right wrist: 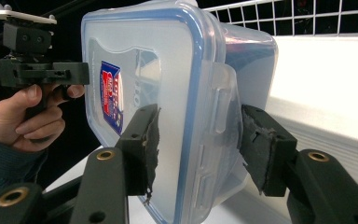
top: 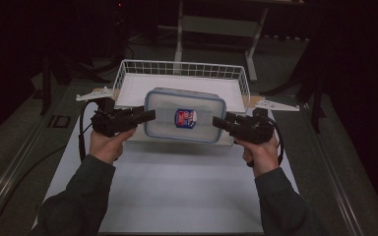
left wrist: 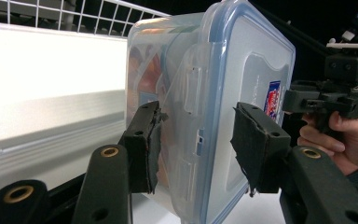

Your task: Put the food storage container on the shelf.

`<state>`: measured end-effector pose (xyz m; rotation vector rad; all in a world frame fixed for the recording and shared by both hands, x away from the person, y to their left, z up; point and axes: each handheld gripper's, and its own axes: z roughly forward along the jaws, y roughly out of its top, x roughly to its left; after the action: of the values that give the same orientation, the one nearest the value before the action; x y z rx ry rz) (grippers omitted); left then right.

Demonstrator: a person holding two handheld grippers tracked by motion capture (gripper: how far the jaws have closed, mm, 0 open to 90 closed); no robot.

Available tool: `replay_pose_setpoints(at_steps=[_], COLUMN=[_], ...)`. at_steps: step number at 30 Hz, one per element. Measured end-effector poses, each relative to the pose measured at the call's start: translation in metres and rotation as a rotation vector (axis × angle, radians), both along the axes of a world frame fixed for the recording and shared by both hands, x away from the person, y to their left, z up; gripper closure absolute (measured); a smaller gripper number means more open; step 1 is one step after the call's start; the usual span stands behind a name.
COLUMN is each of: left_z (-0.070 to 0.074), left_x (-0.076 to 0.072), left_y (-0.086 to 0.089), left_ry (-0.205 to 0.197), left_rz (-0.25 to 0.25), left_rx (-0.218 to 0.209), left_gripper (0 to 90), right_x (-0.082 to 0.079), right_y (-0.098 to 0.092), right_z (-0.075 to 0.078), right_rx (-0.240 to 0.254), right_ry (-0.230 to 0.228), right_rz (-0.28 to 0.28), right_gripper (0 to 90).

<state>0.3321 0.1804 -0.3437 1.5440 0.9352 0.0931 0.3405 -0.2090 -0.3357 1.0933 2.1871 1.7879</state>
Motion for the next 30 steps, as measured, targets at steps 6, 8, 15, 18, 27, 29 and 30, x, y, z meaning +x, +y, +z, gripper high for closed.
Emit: replay_pose_setpoints(at_steps=[6, 8, 15, 18, 27, 29, 30], left_z=[0.005, 0.009, 0.014, 0.014, 0.011, 0.010, 0.010], left_x=[0.009, 0.013, 0.033, 0.045, 0.065, 0.067, 0.069], left_y=[0.007, 0.010, 0.016, 0.014, 0.013, 0.013, 0.014], left_ry=[-0.018, -0.031, -0.030, -0.012, 0.005, 0.007, 0.009], left_rz=[0.030, 0.035, 0.053, 0.051, 0.069, 0.073, 0.075], left_rx=[-0.039, -0.043, -0.040, -0.035, -0.060, -0.063, -0.066], left_gripper=[52.5, 52.5, 52.4, 52.4, 52.4, 52.4, 52.3], right_x=[0.015, 0.021, 0.040, 0.047, 0.074, 0.078, 0.079], right_y=[0.007, 0.010, 0.018, 0.018, 0.016, 0.016, 0.017], right_z=[0.012, 0.016, 0.016, 0.014, 0.012, 0.013, 0.013], right_rx=[-0.010, -0.002, 0.018, 0.022, 0.033, 0.033, 0.031], right_ry=[-0.018, -0.025, -0.015, -0.008, 0.011, 0.015, 0.018], right_rz=[0.000, 0.006, 0.008, 0.002, -0.010, -0.008, -0.010], right_gripper=[48.7, 48.7, 48.8, 48.7, 48.4, 48.4, 48.4])
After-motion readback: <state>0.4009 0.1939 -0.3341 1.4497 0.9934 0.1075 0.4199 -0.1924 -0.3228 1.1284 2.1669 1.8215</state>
